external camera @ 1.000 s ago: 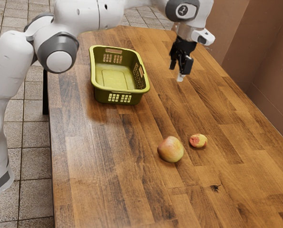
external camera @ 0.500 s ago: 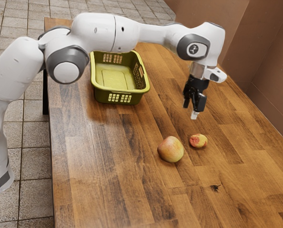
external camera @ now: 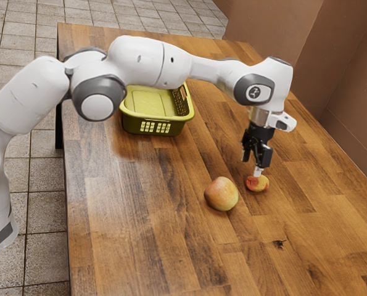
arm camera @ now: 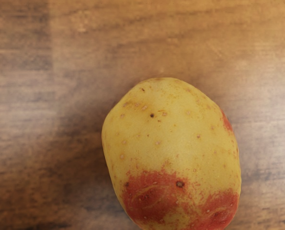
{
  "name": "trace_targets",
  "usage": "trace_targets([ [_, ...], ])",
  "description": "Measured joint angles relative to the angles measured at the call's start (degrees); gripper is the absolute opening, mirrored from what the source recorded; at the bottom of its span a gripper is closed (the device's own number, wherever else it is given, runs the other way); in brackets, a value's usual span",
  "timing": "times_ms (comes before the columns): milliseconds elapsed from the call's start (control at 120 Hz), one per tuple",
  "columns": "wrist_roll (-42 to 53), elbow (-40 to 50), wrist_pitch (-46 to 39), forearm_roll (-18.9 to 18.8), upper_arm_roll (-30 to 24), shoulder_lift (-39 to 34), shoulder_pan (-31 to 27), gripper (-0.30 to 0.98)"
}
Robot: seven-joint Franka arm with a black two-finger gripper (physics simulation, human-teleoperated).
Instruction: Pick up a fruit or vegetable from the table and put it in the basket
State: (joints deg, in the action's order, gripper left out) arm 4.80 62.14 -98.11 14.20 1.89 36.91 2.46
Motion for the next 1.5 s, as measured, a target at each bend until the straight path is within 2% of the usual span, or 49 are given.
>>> trace_targets([
  [408, -2.02, -0.32, -6.01, 1.40, -1.92, 1.82, 0.01, 0.69],
  [1108, -3.52, -0.28, -7.28, 1.63, -1.98, 4.64, -0.35, 0.68],
  [1200, -3.75, -0.31, -7.37, 1.76, -1.88, 4.87, -0.39, 0.73],
  [1283, -3.74, -0.30, -7.47, 2.43, -1.62, 5.00, -0.52, 0.90],
  [1358, -3.50, -0.29, -7.81, 2.96, -1.55, 5.03, -0.54, 0.96],
  [1433, -3.22, -0.34, -8.16, 3.21, -1.59, 5.03, -0.54, 0.91],
  [1500, -2.96, -0.82, -8.31, 2.98, -1.62, 5.00, -0.55, 0.70],
])
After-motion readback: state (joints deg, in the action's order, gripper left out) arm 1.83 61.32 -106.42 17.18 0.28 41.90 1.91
